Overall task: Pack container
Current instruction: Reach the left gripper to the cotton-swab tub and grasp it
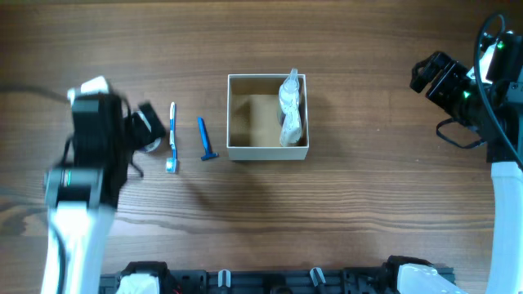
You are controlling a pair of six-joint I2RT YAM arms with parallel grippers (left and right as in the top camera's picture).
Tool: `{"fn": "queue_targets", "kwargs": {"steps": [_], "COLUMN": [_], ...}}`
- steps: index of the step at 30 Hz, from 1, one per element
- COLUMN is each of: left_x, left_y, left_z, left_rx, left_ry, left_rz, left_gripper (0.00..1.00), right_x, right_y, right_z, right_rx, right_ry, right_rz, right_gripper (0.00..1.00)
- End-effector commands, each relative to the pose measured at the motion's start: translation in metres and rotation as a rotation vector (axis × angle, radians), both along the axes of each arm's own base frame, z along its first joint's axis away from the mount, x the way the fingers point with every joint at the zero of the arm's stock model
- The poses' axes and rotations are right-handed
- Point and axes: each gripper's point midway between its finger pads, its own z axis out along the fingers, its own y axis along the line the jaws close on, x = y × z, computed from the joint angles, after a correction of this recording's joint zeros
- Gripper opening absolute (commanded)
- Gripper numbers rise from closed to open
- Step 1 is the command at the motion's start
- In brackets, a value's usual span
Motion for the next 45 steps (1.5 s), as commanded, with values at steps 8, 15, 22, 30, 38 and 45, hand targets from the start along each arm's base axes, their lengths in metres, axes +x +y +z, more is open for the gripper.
{"fn": "queue_targets", "kwargs": {"steps": [8, 15, 22, 30, 38, 45], "left_x": [0.033, 0.042, 0.053, 0.057, 0.054, 0.053], "left_y": [0.027, 0.035, 0.031, 0.03, 0.031, 0.03], "left_z": [-0.092, -0.125, -0.141, -0.159, -0.167, -0.174], "left_rx": [-0.002, -0.082, -0.117, -0.127, -0.129, -0.133], "left_ry": [0.31, 0.374, 0.382, 0.415, 0.441, 0.462], "left_rz": [0.089, 0.041, -0.026, -0.027, -0.025, -0.024], "left_gripper": [1.0, 1.0, 1.0, 1.0, 1.0, 0.96], "right_x": [0.003, 0.003, 0.003, 0.003, 0.003, 0.003], "right_y": [0.001, 0.001, 0.001, 0.001, 0.001, 0.001], "right_z": [-0.001, -0.001, -0.001, -0.001, -0.001, -0.001], "right_rx": [0.009, 0.009, 0.009, 0.009, 0.009, 0.009], "right_ry": [0.002, 0.002, 0.002, 0.003, 0.002, 0.002], "right_rz": [0.006, 0.006, 0.007, 0.007, 0.007, 0.006], "right_gripper": [1.0, 1.0, 1.0, 1.0, 1.0, 1.0]}}
